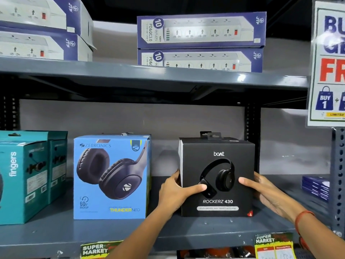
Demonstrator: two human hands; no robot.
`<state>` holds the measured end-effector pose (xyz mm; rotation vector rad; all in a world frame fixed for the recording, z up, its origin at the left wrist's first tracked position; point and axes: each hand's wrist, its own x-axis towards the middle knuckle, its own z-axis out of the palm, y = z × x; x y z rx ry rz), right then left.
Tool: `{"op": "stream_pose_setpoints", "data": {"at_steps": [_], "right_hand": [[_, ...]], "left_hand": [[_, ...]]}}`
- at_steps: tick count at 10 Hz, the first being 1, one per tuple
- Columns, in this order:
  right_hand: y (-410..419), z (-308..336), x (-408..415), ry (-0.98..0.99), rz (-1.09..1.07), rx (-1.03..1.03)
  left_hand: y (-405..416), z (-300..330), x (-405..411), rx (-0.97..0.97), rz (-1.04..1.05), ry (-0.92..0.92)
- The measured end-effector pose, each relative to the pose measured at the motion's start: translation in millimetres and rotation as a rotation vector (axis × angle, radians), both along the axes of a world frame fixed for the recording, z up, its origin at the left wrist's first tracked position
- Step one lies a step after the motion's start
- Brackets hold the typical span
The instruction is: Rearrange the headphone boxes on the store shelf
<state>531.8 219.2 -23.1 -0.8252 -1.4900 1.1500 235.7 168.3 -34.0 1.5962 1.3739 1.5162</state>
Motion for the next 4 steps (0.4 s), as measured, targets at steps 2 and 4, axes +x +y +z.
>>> {"op": "stream_pose_setpoints", "data": {"at_steps": [2,4], "right_hand": [[-10.0,-1.6,-6.6,-0.022,-0.030,0.019],[-43.3,-11.8,-22.8,0.092,-0.343,0.149]], "left_hand": [[-8.3,-0.6,-2.6,-0.032,-0.078,-0.016],[-44.1,-13.0,-15.3,-0.081,-0.079,0.125]]}}
